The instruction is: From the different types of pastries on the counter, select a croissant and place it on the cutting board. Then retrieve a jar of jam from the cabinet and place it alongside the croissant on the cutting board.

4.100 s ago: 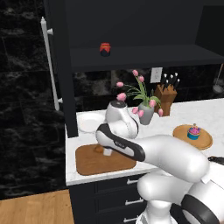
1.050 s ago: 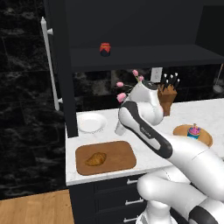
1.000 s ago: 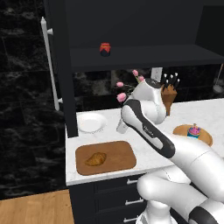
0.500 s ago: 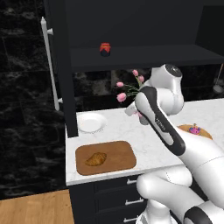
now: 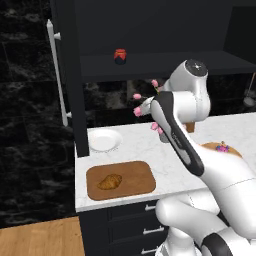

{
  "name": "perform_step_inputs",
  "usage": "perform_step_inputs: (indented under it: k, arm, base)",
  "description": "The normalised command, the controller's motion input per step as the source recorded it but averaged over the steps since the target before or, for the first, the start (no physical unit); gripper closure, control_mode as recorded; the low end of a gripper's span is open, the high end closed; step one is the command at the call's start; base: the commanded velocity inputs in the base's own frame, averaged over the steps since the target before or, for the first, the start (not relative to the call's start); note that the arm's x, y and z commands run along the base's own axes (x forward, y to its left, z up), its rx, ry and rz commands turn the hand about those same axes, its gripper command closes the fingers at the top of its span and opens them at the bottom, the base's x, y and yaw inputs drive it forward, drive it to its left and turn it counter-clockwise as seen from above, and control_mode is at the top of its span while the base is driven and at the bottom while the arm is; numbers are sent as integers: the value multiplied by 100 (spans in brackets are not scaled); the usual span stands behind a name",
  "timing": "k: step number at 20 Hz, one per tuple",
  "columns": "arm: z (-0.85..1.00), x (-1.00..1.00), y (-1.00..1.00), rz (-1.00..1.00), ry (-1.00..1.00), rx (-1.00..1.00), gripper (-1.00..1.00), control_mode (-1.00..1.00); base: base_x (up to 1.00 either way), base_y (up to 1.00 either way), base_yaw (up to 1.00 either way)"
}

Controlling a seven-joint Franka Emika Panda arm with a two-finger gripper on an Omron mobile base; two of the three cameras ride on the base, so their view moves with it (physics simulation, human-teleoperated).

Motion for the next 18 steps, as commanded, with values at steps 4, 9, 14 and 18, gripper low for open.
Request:
perform_step_inputs:
  k: [4,9,14,18]
  arm:
    - [2,0,0,0,-7,4,-100,-100]
    - [61,0,-5,0,-28,25,-100,-100]
    - [76,0,0,-7,-22,13,-100,-100]
    - [57,20,0,-8,-13,0,-100,-100]
  base:
    - [0,0,0]
    - [0,0,0]
    - [0,0,0]
    - [0,0,0]
